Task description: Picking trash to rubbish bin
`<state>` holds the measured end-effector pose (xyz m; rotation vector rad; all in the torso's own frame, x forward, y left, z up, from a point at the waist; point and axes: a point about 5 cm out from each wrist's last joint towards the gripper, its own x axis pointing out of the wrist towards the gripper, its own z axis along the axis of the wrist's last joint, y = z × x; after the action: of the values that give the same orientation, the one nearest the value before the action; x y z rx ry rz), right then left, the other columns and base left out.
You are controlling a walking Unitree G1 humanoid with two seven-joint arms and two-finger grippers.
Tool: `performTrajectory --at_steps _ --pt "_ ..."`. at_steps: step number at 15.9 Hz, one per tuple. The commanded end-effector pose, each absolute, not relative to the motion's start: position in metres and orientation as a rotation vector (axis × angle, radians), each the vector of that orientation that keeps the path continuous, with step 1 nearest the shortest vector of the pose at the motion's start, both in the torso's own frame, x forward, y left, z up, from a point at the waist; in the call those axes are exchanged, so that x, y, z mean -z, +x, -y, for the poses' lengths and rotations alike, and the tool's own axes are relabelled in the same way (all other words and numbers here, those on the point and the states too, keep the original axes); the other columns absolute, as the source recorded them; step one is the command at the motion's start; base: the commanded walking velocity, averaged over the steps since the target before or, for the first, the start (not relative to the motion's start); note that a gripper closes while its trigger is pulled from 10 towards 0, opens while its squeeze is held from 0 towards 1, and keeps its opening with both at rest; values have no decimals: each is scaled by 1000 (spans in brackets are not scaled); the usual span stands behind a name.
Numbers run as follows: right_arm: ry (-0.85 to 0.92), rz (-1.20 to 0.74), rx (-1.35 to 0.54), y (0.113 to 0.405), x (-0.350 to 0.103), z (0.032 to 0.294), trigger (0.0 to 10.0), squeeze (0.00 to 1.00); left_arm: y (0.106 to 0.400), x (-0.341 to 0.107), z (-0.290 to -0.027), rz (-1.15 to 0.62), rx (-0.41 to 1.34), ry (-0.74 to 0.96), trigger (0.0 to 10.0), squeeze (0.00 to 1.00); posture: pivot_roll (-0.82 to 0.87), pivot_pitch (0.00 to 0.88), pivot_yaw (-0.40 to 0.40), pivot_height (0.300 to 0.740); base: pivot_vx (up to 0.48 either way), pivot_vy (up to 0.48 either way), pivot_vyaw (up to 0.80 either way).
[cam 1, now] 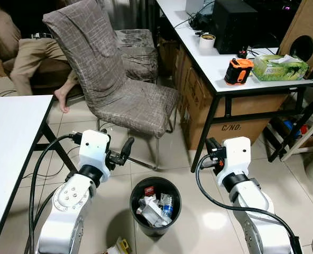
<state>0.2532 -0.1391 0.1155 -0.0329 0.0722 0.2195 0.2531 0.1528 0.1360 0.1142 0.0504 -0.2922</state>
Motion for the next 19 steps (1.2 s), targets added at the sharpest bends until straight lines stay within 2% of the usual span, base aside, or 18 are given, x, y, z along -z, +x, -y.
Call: performTrajectory --at_steps 1,11,14,19 --pt "-24 -65 -216 253 -119 139 10000 0 255 -142 -151 -37 294 124 10000 0 -13 0 3 740 -266 0 0" --pt "-31 -65 -209 256 -118 142 10000 0 257 -145 -150 -42 295 149 10000 0 -10 0 3 740 -289 0 0" --pt "-44 -19 -209 262 -131 142 10000 0 264 -157 -151 16 254 119 10000 0 -9 0 0 740 0 0 0" --pt "-74 45 -291 274 -151 130 10000 0 274 -180 -162 118 152 196 10000 0 1 0 -7 740 0 0 800"
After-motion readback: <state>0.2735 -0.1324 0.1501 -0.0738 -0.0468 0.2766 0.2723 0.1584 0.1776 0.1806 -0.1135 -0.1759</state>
